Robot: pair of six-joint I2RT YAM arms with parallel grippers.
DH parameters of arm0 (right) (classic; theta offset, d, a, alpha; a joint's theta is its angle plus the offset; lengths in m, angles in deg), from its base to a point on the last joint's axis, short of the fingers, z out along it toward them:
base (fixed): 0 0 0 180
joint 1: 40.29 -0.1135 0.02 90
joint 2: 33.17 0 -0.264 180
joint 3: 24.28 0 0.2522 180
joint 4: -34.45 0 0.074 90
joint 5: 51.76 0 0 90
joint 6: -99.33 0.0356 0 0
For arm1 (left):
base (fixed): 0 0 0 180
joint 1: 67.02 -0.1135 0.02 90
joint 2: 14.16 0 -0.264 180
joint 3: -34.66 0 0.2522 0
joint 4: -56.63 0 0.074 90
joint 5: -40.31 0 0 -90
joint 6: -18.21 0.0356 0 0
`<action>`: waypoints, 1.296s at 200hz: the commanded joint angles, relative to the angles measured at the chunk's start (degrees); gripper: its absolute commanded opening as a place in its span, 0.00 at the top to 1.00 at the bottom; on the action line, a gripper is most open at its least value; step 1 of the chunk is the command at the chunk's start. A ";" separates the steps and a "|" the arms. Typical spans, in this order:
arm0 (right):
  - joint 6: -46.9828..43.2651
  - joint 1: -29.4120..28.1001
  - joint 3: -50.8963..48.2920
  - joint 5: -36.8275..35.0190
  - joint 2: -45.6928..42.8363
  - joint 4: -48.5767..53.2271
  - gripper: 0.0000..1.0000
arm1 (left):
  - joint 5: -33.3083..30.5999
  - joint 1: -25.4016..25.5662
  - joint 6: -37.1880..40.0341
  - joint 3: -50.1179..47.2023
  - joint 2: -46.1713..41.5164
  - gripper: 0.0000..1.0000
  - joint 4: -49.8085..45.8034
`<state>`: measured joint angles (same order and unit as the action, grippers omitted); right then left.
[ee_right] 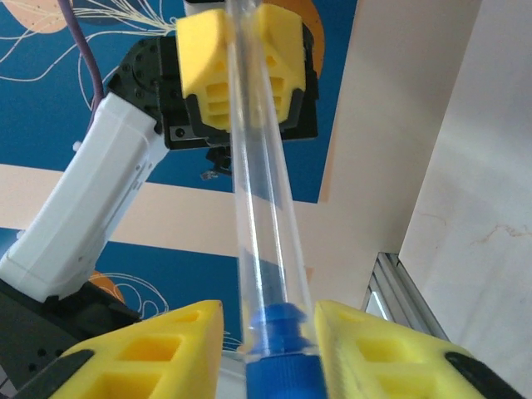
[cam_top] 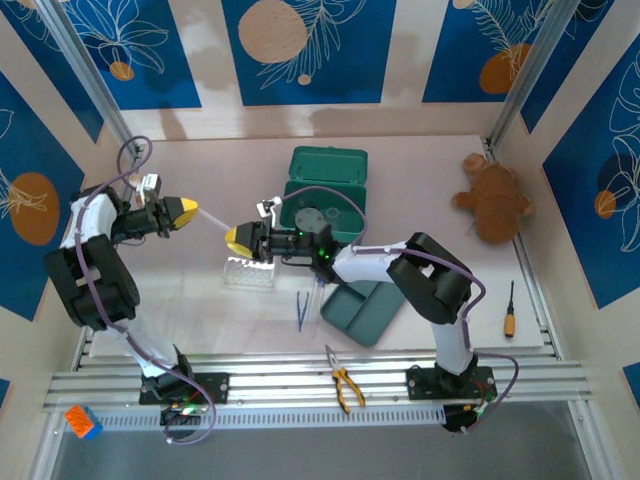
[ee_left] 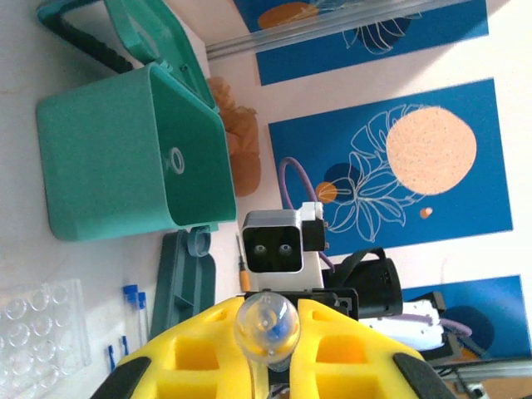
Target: Organize the chemistry lab equipment
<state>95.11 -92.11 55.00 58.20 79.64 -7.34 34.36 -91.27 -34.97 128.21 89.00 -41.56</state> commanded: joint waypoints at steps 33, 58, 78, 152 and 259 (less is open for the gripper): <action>-0.65 -0.03 1.75 -0.45 0.19 0.00 0.74 | 2.38 -1.62 19.51 2.20 3.44 0.95 -17.72; -1.38 0.22 2.02 -0.38 -0.13 0.86 0.69 | 2.26 -1.59 19.43 2.28 2.77 0.95 -17.71; -1.51 0.48 2.49 -0.43 0.22 1.24 0.63 | 2.37 -1.63 19.47 2.13 3.01 0.95 -17.75; -3.56 0.41 3.34 -2.24 1.00 4.56 0.59 | 3.43 -1.73 18.91 2.38 2.67 0.93 -17.87; -4.19 0.84 5.49 -6.02 2.52 6.30 0.63 | 4.08 -2.05 18.84 1.95 2.75 0.92 -17.87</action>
<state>91.28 -91.63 58.39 54.55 80.67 -0.10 36.48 -92.41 -18.03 130.44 93.26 -49.80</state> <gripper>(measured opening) 0.382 0.114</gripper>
